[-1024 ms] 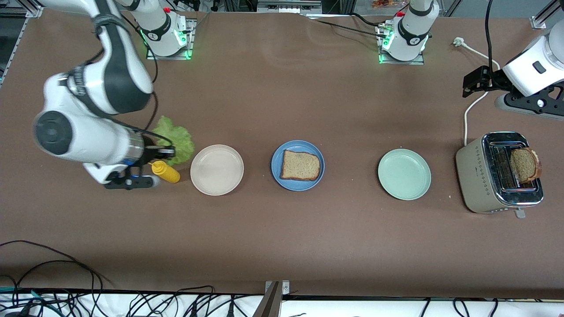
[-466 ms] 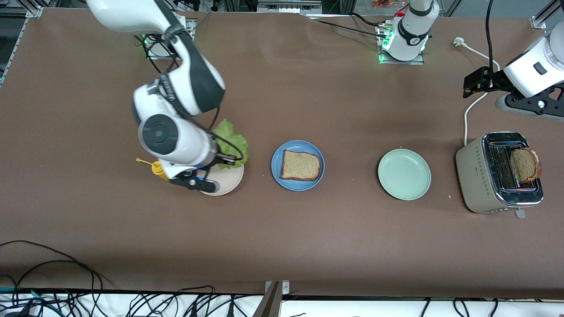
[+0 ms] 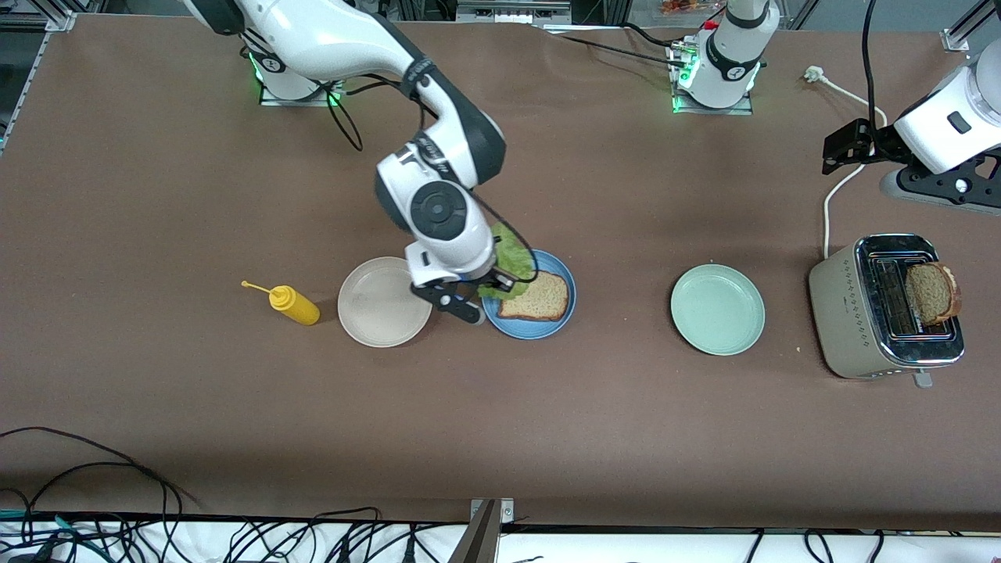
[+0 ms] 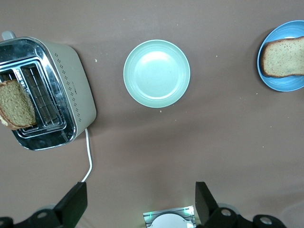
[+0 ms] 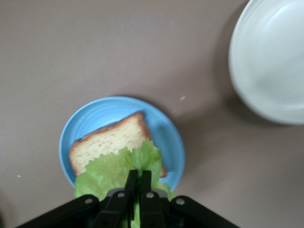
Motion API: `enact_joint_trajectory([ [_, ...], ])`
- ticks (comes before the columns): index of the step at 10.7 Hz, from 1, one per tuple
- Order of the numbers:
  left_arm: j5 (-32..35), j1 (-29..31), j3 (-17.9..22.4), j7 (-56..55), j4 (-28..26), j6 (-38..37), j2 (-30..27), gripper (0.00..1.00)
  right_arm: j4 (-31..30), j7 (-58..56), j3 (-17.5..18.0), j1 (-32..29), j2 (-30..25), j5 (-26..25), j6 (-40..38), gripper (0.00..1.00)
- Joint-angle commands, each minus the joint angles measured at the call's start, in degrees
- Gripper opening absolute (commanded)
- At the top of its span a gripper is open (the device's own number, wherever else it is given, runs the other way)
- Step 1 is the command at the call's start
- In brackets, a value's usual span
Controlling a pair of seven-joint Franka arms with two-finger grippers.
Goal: Make sandwich in blue plate with both arms
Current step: 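Carry the lettuce over the bread on the blue plate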
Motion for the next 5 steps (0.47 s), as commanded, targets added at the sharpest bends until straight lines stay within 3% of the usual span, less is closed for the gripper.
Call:
enact_joint_trajectory([
  [1,0.5,0.31,-0.17,-0.06,1.49,-1.0,0.69,1.0,3.53,9.46,-0.91,4.16,5.52,-0.81,6.14,0.0],
  [5,0.5,0.4,-0.26,-0.06,1.58,-1.0,0.69,1.0,3.53,12.28,-0.65,5.83,7.81,-4.15,10.11,0.0],
])
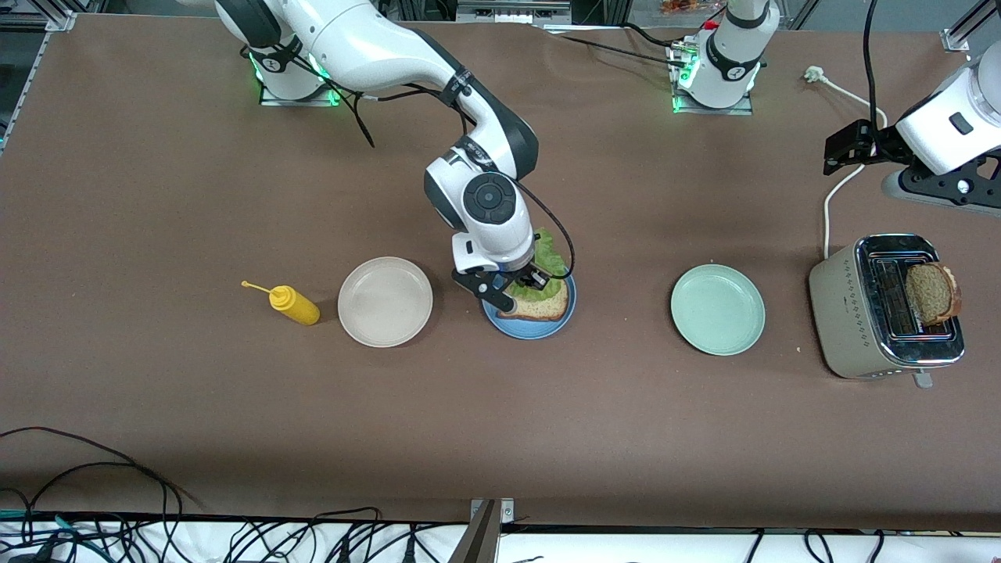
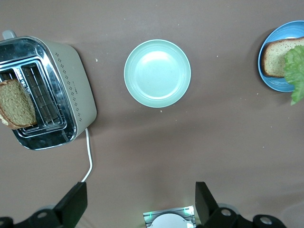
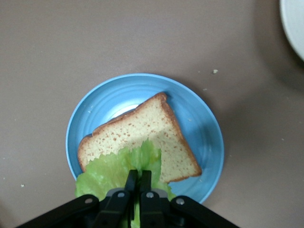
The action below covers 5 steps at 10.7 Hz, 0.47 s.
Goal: Make sandwich in blue plate with both arms
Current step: 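Carry the lettuce over the bread on the blue plate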
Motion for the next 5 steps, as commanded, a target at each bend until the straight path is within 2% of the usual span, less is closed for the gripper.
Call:
enact_joint_trajectory([
  [1,0.5,0.23,-0.2,-0.15,1.57,-1.0,0.62,1.0,3.0,3.74,-0.25,1.41,2.7,-4.22,0.91,0.02],
  [2,0.5,0.31,-0.2,-0.06,1.49,-1.0,0.62,1.0,2.74,4.45,-0.25,1.76,2.79,-6.15,0.91,0.75],
  [3,0.5,0.23,-0.2,-0.06,1.48,-1.0,0.62,1.0,2.65,5.15,-0.17,1.85,2.88,-8.09,0.91,1.0],
  [5,0.5,0.31,-0.2,-0.15,1.48,-1.0,0.62,1.0,2.65,5.77,0.01,2.03,2.88,-9.25,0.57,1.0],
])
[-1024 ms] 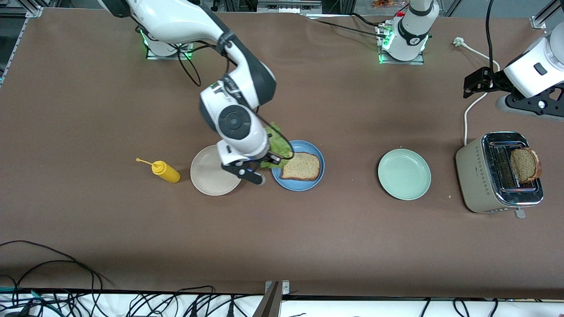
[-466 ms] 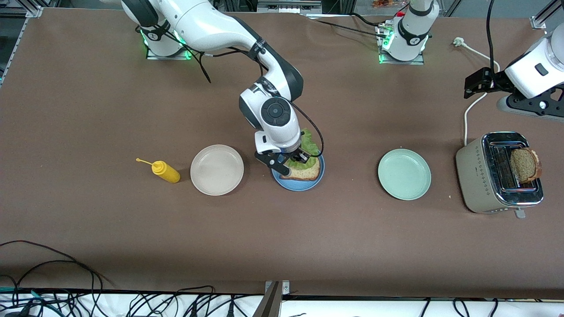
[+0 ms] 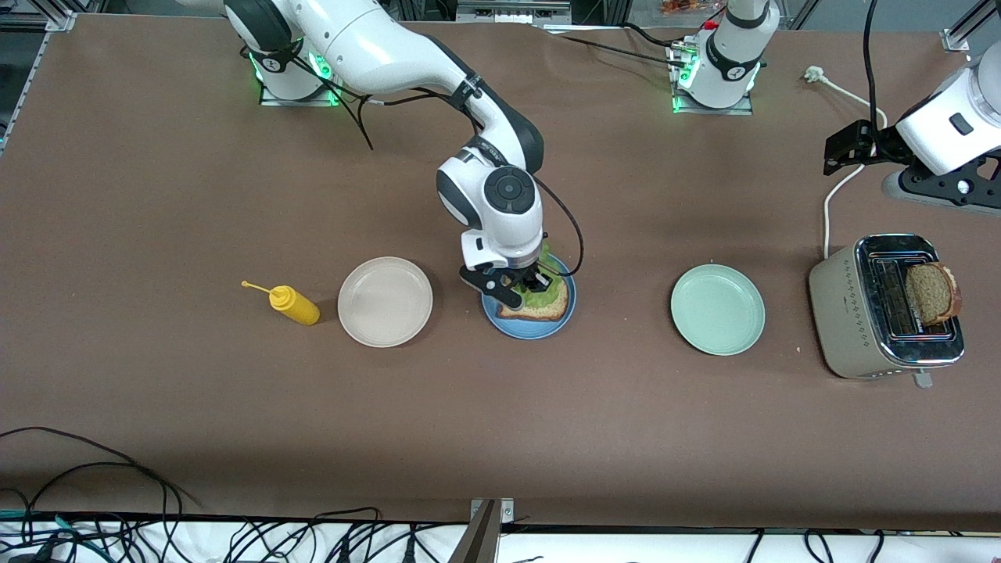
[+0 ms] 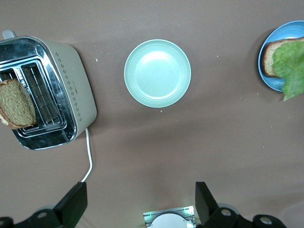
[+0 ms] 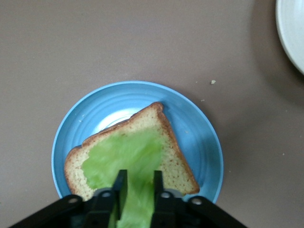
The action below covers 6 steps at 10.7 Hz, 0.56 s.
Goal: Make sandwich in blue plate with both arms
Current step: 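Release the lettuce onto the bread and raise the right gripper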
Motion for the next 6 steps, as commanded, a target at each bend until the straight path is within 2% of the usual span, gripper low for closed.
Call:
enact_joint_trajectory([
  [1,0.5,0.29,-0.21,-0.05,1.48,-1.0,0.59,1.0,2.57,2.55,-0.09,0.41,1.4,-1.91,-0.76,1.0],
  [4,0.5,0.29,-0.21,-0.14,1.48,-1.0,0.59,1.0,2.57,0.03,-0.26,-0.99,-0.61,-1.65,-3.03,1.0],
  [6,0.5,0.29,-0.21,-0.05,1.48,-1.0,0.67,1.0,2.48,-8.91,-0.09,-3.62,-3.5,0.8,-7.07,1.0],
])
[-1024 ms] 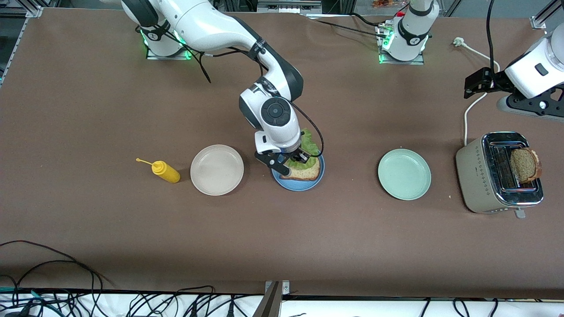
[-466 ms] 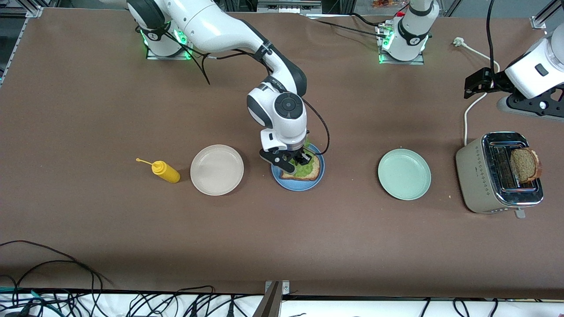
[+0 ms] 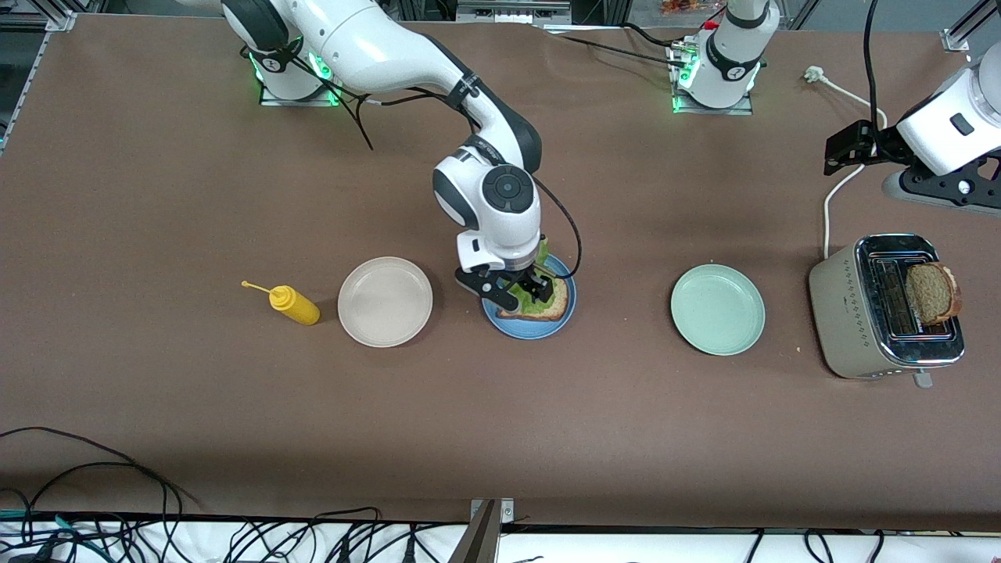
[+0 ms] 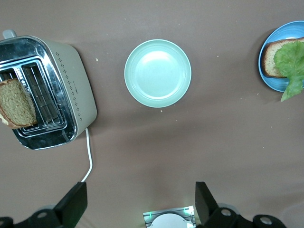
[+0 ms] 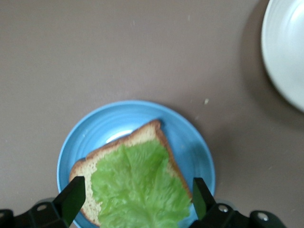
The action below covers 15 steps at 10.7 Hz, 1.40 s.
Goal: Make sandwich in blue plate with both arms
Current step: 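Release the lettuce onto the bread and raise the right gripper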
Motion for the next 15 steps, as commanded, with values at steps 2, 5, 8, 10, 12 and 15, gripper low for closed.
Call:
enact_joint_trajectory([
  [2,0.5,0.21,-0.21,-0.03,1.49,-1.0,0.58,1.0,-1.15,-21.45,0.28,-6.26,-6.97,4.29,-8.71,1.0],
  [5,0.5,0.21,-0.21,-0.11,1.4,-1.0,0.66,1.0,-12.45,-55.07,0.19,-14.07,-17.51,4.47,-12.34,1.0],
  [8,0.5,0.21,-0.21,-0.11,1.48,-1.0,0.58,1.0,-18.82,-75.0,0.54,-20.76,-25.44,4.74,-15.57,1.0],
  [10,0.5,0.21,-0.21,-0.12,1.48,-1.0,0.58,1.0,-21.01,-86.85,3.51,-27.69,-28.87,7.62,-19.52,1.0],
  [12,0.5,0.21,-0.21,-0.12,1.4,-1.0,0.66,1.0,-22.69,-97.5,4.5,-32.11,-32.12,8.95,-24.0,1.0],
  [15,0.5,0.21,-0.21,-0.03,1.4,-1.0,0.66,1.0,-25.32,-118.21,4.59,-37.73,-34.77,12.45,-26.13,1.0],
])
